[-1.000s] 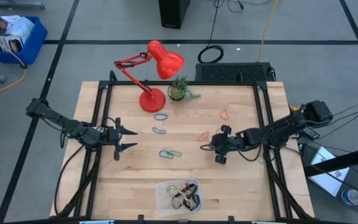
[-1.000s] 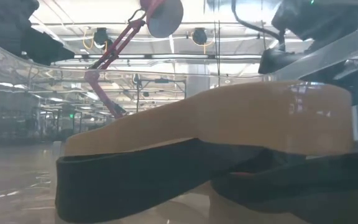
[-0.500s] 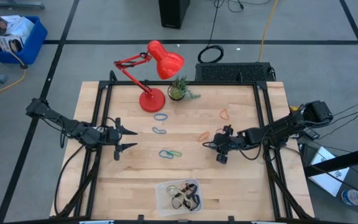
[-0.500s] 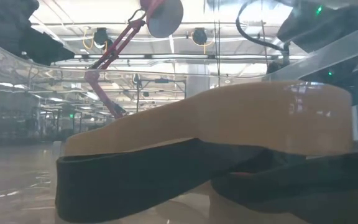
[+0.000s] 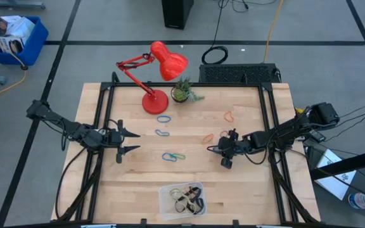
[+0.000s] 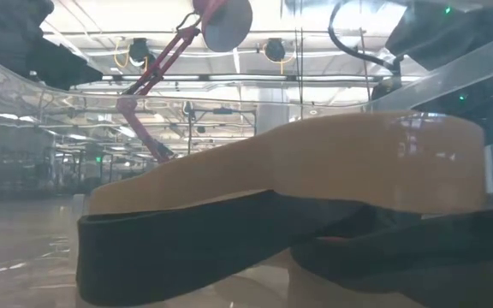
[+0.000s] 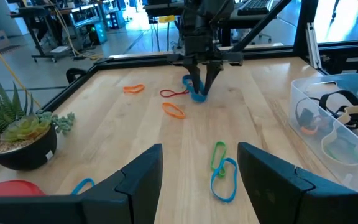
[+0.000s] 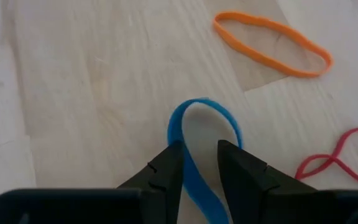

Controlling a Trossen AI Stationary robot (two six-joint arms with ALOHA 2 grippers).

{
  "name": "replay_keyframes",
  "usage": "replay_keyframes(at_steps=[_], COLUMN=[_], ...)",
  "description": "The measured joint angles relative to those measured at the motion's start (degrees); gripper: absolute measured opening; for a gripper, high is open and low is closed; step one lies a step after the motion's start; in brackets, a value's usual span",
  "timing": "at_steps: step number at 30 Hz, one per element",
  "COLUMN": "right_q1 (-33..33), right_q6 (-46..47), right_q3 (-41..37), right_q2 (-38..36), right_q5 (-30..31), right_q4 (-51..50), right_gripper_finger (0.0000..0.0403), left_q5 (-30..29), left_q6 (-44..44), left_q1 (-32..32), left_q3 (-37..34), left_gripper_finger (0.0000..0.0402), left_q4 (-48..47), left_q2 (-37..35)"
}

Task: Pick and place rubber bands into bin
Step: Put the blue rubber band into the transparent bin

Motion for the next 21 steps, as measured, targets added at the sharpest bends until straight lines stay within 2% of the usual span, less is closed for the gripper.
replay_keyframes(at_steps=[14,21], right_q1=[1.4,1.4], right_q6=[-0.81,-1.72], right_q3=[0.0,0.11], right_q2=[0.01,2.48], right_q5=[0.48,0.63], right_q4=[2.65,3.08], right_gripper_finger=[0.0093,0.0093], left_q5=[0.01,0.02], left_q6=[0.03,0.03], left_q1=[0.0,0.01], left_q3=[0.0,0.0], left_gripper_finger=[0.0214,0.0214], left_q4=[-0.02,-0.02], left_q2=[0.02,0.02])
